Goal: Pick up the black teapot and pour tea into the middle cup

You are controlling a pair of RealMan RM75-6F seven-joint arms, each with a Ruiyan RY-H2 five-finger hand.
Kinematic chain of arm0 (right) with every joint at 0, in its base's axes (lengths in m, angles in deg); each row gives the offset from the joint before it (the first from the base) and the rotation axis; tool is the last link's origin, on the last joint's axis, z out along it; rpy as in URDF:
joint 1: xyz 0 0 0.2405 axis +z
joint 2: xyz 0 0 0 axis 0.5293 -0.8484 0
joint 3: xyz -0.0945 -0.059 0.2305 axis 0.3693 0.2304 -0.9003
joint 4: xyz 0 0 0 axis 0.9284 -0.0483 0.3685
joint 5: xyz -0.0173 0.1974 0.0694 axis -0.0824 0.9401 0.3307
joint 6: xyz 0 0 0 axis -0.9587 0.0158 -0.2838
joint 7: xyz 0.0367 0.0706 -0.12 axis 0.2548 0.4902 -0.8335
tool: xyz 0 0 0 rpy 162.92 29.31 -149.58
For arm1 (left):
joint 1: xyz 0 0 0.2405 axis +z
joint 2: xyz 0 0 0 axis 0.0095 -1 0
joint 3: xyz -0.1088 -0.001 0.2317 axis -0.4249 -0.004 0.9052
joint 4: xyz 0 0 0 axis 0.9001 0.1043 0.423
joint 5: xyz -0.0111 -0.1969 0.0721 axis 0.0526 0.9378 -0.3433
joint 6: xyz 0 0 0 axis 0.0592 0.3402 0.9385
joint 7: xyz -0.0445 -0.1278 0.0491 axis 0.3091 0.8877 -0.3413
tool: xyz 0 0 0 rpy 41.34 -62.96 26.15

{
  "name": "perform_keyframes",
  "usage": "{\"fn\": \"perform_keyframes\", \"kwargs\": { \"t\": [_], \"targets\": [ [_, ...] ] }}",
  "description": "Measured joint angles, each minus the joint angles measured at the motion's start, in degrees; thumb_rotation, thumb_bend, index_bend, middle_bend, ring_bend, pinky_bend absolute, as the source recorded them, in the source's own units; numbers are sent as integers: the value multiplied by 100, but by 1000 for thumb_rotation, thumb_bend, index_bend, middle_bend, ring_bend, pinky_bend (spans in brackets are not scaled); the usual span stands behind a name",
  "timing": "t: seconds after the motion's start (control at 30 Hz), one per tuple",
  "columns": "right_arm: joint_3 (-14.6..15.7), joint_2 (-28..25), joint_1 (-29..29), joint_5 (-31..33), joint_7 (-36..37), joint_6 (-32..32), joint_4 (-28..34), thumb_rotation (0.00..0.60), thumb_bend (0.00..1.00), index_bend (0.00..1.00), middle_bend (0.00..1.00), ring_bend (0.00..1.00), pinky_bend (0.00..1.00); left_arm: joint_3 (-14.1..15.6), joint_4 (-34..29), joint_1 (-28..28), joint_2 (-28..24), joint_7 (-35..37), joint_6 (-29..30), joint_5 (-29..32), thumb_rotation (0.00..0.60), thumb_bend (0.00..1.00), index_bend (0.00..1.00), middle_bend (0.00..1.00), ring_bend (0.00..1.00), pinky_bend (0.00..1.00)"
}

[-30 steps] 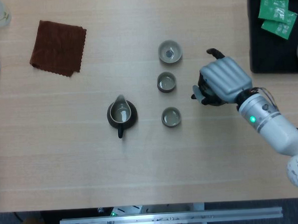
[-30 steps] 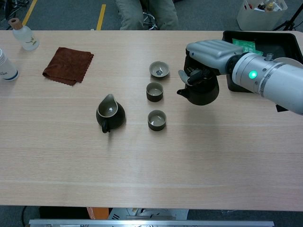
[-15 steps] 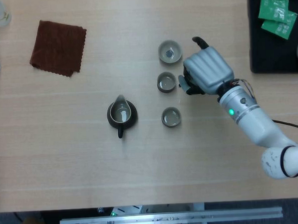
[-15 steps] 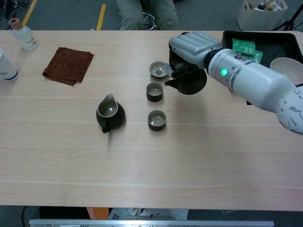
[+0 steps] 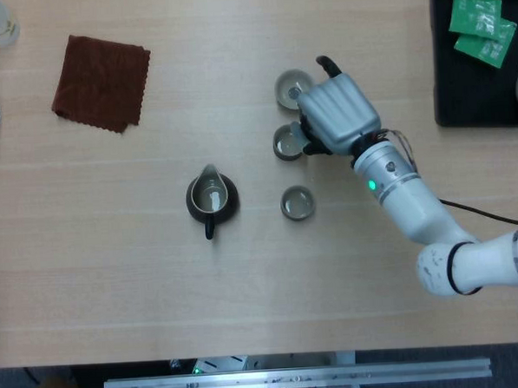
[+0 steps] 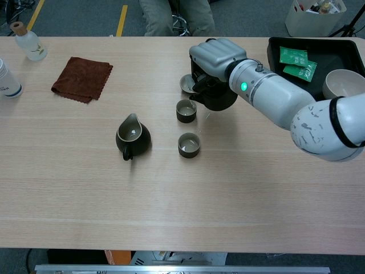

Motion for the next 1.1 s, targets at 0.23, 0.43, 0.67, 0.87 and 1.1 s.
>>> {"fn": "perform_keyframes", "kwargs": {
  "t": [0.23,0.43,0.67,0.87,1.1],
  "targets": [
    [-59,280,125,64,-255,25,-235,468,561,972,882,881,99,11,13,43,-5,32,37,9,600,358,179,108,94,122],
    [-55,372,166,78,-442,95,-295,468,561,972,882,880,99,13,28,46,6,19,31,1,600,358,179,108,94,122],
    [-60,410,177,63,-591,155,-318,467,561,972,882,880,99,12,22,61,7,14,47,-4,600,358,179,109,94,122],
    [-62,416,154,50,-651,178,-360,466,561,972,881,880,99,11,35,59,16,-1,33,-2,600,358,179,108,94,122],
    [-91,412,143,35,-703,181,-362,469,560,972,881,880,99,3,39,50,22,-18,9,14,600,358,179,109,94,122]
  ]
}}
